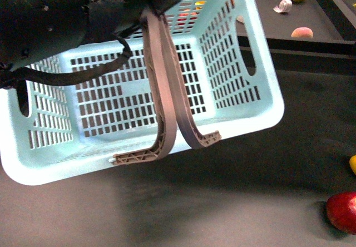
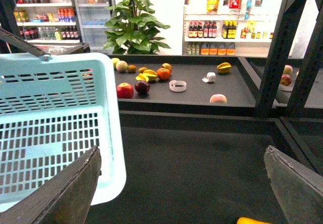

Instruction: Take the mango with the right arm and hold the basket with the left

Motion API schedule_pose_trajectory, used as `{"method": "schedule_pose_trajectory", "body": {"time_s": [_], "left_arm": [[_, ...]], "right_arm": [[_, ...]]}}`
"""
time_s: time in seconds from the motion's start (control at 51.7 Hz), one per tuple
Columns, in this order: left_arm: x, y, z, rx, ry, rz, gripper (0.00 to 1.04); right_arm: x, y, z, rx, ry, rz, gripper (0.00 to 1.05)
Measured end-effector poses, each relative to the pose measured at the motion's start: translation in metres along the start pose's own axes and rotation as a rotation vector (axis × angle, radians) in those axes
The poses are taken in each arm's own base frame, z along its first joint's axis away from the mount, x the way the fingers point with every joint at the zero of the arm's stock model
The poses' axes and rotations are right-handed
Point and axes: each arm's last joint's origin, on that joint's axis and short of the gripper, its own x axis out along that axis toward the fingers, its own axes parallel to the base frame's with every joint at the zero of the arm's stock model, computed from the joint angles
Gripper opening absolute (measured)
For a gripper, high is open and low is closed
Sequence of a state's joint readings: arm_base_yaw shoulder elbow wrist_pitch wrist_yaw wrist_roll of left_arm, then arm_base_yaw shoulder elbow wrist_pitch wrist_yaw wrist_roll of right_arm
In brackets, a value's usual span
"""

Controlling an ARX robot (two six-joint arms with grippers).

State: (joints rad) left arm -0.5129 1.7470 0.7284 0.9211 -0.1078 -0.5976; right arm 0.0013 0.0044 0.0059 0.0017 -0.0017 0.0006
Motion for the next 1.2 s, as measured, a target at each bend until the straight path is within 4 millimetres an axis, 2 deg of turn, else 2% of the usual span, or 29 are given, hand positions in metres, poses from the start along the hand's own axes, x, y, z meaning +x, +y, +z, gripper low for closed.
{"method": "schedule_pose_trajectory", "body": {"time_s": [0.232,0.387,0.735,1.2], "left_arm": [[-0.001,-0.012,-0.008,0.043,0.024,-0.048,0.07],[-0.002,-0.011,-0.009,0.107,0.022,-0.003,0.07],[-0.005,-0.019,0.003,0.095,0.027,-0.009,0.07],[-0.007,-0.016,0.008,0.055,0.016,-0.011,0.07]], "right_arm": [[0.000,0.000,0.000,0.000,0.000,0.000,0.96],[0.000,0.000,0.000,0.000,0.000,0.000,0.96],[0.000,0.000,0.000,0.000,0.000,0.000,0.96],[0.000,0.000,0.000,0.000,0.000,0.000,0.96]]}}
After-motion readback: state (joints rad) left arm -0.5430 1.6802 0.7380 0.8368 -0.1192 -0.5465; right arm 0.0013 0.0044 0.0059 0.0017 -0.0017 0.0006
